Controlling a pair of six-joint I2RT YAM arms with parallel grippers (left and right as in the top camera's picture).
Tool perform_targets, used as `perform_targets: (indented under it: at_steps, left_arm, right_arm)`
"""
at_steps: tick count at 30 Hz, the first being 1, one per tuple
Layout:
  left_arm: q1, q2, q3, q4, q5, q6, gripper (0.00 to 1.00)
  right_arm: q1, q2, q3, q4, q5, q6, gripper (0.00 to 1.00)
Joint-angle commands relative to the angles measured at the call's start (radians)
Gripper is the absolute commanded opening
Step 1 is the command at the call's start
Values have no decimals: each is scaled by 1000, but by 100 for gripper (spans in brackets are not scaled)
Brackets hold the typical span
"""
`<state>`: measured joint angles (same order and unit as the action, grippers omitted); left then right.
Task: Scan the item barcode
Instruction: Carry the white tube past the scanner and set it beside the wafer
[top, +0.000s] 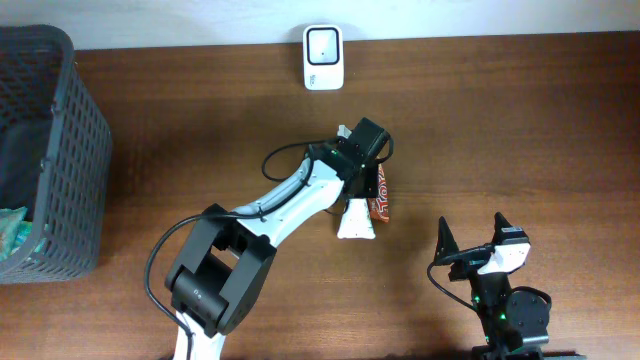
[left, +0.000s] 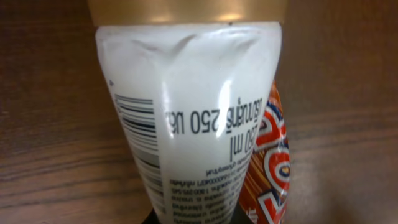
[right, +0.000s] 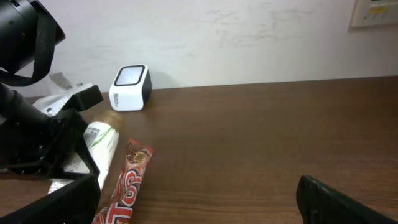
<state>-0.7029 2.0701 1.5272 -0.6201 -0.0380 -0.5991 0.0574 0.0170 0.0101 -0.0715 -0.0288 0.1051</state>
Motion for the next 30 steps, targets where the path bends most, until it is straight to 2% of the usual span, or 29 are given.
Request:
perform_targets:
  at_steps: [1, 7, 8, 9, 14, 19, 25, 26, 27, 30]
  left_arm:
    - [3, -19, 2, 14, -93, -38, 3]
    - [5, -19, 2, 45, -106, -38, 14]
    - [5, -19, 2, 51, -106, -38, 19]
    - [5, -19, 2, 56, -106, -38, 33]
    - [6, -19, 4, 84, -106, -37, 50]
    - [29, -48, 58, 73, -105, -29, 50]
    - [106, -214, 121, 51, -105, 92, 57]
    - [126, -262, 131, 51, -105, 124, 59]
    - [142, -300, 137, 51, -106, 148, 65]
    - [216, -437, 163, 53, -129, 214, 70]
  right_arm:
    - [-7, -3, -5, -4, -12, 4, 99]
    - [-7, -3, -5, -4, -12, 4, 99]
    - [-7, -3, -5, -4, -12, 4, 99]
    - [-7, -3, -5, -4, -12, 4, 99]
    - [-7, -3, -5, -4, -12, 4, 99]
    - [-7, -3, -5, -4, -12, 4, 99]
    - [-7, -3, -5, -4, -12, 4, 99]
    - [-7, -3, -5, -4, -12, 4, 99]
    - [-7, -3, -5, -4, -12, 4, 99]
    - [-7, -3, -5, -4, -12, 4, 99]
